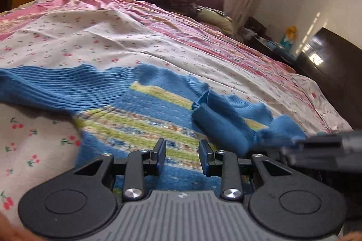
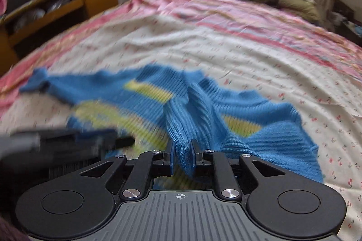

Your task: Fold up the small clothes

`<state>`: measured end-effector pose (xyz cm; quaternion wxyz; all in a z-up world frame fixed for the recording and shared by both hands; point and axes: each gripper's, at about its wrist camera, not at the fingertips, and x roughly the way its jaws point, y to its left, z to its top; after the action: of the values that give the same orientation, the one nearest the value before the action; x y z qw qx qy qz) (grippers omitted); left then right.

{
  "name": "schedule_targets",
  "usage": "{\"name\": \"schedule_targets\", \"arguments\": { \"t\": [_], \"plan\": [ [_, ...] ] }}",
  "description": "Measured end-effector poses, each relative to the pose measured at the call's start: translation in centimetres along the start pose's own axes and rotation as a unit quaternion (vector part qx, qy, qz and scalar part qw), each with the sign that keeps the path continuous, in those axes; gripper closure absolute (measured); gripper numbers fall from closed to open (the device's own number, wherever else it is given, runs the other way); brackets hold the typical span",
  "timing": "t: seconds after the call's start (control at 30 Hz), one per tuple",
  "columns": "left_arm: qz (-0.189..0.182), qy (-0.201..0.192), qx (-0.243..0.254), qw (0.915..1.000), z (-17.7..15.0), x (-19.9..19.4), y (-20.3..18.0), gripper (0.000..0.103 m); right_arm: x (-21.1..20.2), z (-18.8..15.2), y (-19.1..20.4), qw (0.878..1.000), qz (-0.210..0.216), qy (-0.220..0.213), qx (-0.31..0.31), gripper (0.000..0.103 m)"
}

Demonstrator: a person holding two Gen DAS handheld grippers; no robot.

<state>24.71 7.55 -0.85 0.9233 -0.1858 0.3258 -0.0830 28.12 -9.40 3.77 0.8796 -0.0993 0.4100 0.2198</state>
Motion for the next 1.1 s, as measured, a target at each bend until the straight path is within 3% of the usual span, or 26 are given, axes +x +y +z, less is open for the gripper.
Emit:
{"name": "schedule_targets", "arguments": {
  "t": [0.17,0.33,0.43,0.63,0.73,0.87,0.9,1.1],
  "plan": [
    [0.02,-0.001,-0.006,0.9998,-0.7,-1.2,0.3,0.066,-0.4,-1.6,1.1,0.999,-0.01,0.021,-0.047,0.08],
    [0.038,-0.004,-0.016,0.9991,-2.0,-2.8,0.6,0.066,-0.8,-1.1,1.8,0.998,-0.031,-0.011,-0.06,0.077],
    [0.034,-0.003,-0.022,0.9992,-2.2,-3.0,0.8,0.066,0.4,0.1,2.5,0.997,-0.034,-0.022,-0.061,0.071],
    [0.016,-0.005,-0.014,0.9998,-2.5,-2.6,1.4,0.065,3.9,1.9,4.4,0.995,-0.043,-0.016,-0.091,0.07],
    [0.01,-0.008,-0.011,0.9999,-2.5,-2.5,1.6,0.065,5.7,2.3,4.7,0.992,-0.074,-0.002,-0.1,0.07],
    [0.004,-0.01,-0.011,0.9999,-2.4,-2.6,1.7,0.064,6.7,3.0,3.2,0.994,-0.095,0.011,-0.058,0.082],
    [0.003,-0.01,-0.011,0.9999,-2.4,-2.6,1.7,0.064,6.5,3.2,2.8,0.995,-0.093,0.011,-0.041,0.094],
    [-0.001,-0.014,-0.015,0.9998,-2.3,-2.8,1.9,0.064,4.0,5.3,2.9,0.998,-0.037,-0.053,0.005,0.094]
  ]
}}
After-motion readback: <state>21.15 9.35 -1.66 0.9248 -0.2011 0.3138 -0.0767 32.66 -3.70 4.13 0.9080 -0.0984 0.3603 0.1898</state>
